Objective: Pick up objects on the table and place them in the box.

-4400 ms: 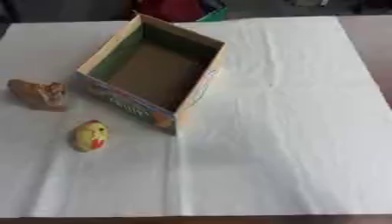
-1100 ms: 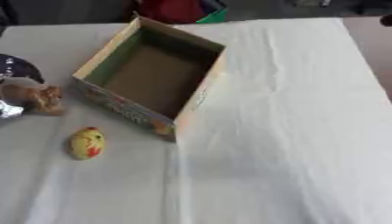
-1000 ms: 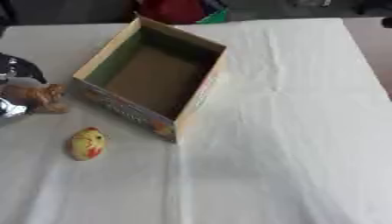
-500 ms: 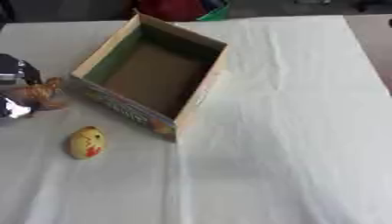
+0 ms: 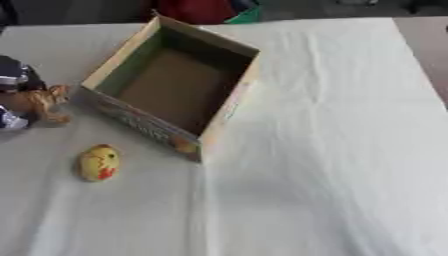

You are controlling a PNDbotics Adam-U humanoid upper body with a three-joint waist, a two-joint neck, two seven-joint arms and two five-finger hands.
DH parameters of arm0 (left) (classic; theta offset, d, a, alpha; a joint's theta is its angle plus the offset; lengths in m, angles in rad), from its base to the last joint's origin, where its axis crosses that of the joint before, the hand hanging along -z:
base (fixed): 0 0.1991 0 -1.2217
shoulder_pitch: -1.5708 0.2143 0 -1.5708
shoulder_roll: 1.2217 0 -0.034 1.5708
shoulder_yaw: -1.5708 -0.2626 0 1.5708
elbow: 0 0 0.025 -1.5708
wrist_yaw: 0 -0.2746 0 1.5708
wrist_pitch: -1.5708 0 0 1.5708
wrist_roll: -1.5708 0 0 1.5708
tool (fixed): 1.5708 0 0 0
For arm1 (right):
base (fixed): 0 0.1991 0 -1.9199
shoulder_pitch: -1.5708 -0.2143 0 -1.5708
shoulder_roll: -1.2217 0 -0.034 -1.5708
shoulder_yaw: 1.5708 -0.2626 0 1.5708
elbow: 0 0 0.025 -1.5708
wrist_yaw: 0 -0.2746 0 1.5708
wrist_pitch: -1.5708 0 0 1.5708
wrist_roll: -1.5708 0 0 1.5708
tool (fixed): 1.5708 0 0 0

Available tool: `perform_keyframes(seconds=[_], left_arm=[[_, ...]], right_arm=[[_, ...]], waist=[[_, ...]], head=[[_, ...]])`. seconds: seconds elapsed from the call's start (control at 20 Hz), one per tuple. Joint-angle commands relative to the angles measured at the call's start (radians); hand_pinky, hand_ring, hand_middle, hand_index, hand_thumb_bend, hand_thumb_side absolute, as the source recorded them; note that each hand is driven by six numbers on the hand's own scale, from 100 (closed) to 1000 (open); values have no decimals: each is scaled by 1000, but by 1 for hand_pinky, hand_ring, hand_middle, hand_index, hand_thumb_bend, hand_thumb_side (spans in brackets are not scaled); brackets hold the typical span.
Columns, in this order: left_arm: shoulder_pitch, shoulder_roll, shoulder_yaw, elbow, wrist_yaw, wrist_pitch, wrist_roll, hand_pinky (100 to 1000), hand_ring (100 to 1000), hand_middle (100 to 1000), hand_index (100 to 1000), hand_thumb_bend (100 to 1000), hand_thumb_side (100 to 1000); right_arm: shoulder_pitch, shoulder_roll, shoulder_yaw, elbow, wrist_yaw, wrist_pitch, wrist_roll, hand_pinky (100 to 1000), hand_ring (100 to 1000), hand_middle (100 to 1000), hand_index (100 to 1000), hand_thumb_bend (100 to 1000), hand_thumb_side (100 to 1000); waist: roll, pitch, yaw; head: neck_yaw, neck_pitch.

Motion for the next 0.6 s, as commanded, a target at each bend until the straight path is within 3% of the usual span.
perform_keyframes(seconds=[0.05,0.2,0.25,0.4,0.6], left_arm=[[-15,22,20,-25,11,6,11,317,458,397,387,100,270],[-17,23,22,-31,2,17,38,254,398,322,311,100,267],[-16,24,22,-32,-4,22,50,222,352,253,262,100,270],[-16,24,21,-37,-19,29,83,187,290,159,197,100,276],[-19,30,16,-49,-48,26,82,170,266,121,176,100,284]], right_arm=[[-3,-14,-12,-14,5,1,-2,693,1000,748,873,100,1000],[-3,-14,-12,-14,5,1,-1,694,1000,748,873,100,1000],[-4,-14,-12,-14,5,1,-1,694,1000,748,873,100,1000],[-3,-13,-13,-14,3,1,-1,694,1000,747,873,100,1000],[-2,-13,-14,-14,1,1,-2,695,1000,747,874,100,1000]], waist=[[-1,-21,-1],[-1,-22,-1],[-1,-23,-1],[-2,-24,-1],[-2,-28,0]], head=[[1,-12],[0,-11],[-1,-10],[-3,-9],[-7,-4]])
